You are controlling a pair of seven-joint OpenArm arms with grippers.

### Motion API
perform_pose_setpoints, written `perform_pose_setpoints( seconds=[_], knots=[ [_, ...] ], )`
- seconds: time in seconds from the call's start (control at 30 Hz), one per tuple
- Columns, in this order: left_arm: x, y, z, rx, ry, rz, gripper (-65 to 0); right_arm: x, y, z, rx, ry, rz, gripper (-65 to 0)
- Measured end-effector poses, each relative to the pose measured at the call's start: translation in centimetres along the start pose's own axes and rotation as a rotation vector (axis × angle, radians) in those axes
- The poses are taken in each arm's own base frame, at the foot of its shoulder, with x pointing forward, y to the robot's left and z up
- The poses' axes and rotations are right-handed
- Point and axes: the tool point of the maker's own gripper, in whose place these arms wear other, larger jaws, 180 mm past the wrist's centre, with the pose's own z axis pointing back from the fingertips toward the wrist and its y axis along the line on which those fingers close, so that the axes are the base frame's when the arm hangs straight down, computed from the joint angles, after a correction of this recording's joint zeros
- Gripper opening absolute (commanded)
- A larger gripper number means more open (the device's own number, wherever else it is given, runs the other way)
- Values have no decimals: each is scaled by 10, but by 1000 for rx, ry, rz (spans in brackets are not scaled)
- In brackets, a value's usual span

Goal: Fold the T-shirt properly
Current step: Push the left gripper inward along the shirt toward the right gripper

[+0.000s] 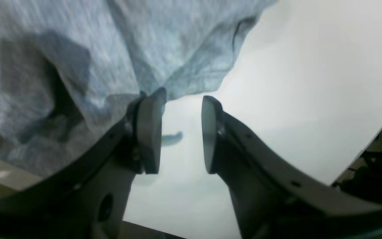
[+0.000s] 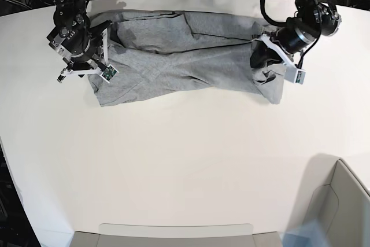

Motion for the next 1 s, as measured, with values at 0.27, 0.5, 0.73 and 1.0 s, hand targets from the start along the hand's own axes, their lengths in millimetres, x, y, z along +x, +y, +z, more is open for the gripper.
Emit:
perform_pose_setpoints(
  seconds=[0.27, 0.5, 0.73, 1.0],
  knots=[
    [22, -9, 7, 1, -66, -55, -650, 1, 0, 0, 0, -4, -1, -441],
    [10, -31, -5, -64, -12, -87, -650, 1, 0, 0, 0, -4, -1, -441],
    [-19, -28, -18, 25, 123, -191, -650, 0, 2, -4, 11, 2, -5, -441],
    [-24, -40, -35, 65, 147, -331, -613, -4, 3, -7, 20, 15, -6, -441]
  ],
)
